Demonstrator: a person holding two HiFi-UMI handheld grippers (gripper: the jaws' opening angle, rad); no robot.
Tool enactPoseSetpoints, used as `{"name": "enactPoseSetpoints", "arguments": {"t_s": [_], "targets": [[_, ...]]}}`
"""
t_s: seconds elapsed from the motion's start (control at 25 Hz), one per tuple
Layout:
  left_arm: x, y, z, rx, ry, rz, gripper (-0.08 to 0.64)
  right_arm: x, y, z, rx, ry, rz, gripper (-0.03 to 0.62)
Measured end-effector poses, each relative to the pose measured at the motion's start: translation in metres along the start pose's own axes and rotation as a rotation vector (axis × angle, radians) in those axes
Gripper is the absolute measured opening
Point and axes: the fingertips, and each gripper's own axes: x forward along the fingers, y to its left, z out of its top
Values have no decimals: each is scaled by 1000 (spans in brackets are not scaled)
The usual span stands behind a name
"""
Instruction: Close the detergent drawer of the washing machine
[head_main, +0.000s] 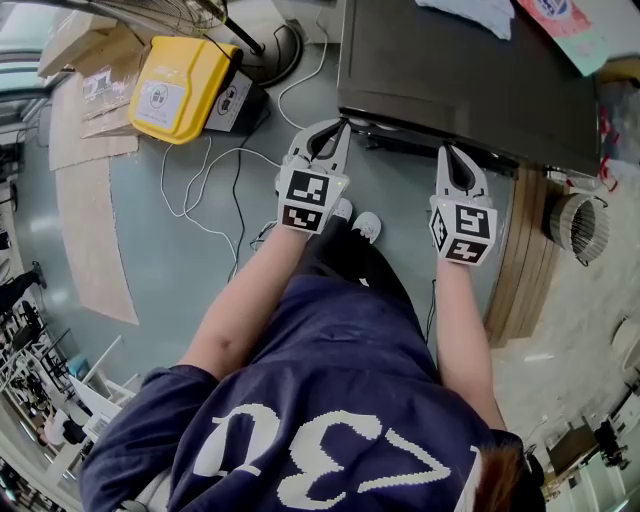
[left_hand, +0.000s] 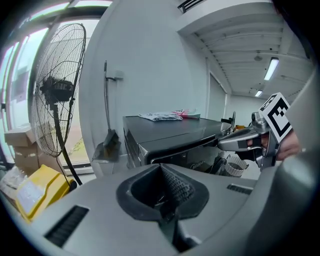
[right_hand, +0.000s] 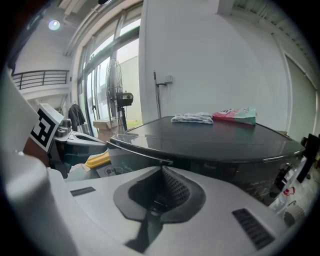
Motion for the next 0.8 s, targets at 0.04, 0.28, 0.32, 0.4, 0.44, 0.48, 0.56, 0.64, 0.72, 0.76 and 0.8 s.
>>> {"name": "enactPoseSetpoints", "arguments": {"t_s": [0.04, 0.28, 0.32, 0.4, 0.44, 0.48, 0.56, 0.64, 0.72, 0.76, 0.8], "targets": [[0, 0, 0, -2, -2, -2, 18, 0, 0, 0, 0, 1, -1, 15], [-2, 0, 0, -22, -14, 15, 18, -1, 1, -1, -1, -5, -10, 15], [-2, 0, -1, -27, -14, 17, 18, -1, 1, -2, 0, -4, -12, 15], [-1, 0, -1, -41, -17, 17, 18, 0, 1, -2, 0, -2, -16, 17], [-1, 1, -1, -43, -17, 16, 18, 1, 0, -1, -2, -1, -18, 17], [-1, 1, 0, -40, -16, 13, 18, 1, 0, -1, -4, -1, -22, 17], [-1, 1, 0, -21, -11, 13, 18, 1, 0, 0, -9, -3, -29, 17], [-1, 1, 0, 5, -7, 21, 18, 2, 0, -1, -3, -7, -34, 17], [0, 2, 0, 4, -7, 24, 18, 2, 0, -1, 8, -10, -36, 17], [1, 2, 0, -5, -5, 25, 18, 3, 0, 0, 14, -9, -36, 17], [3, 4, 1, -13, 0, 28, 18, 5, -1, 1, 20, -7, -36, 17]]}}
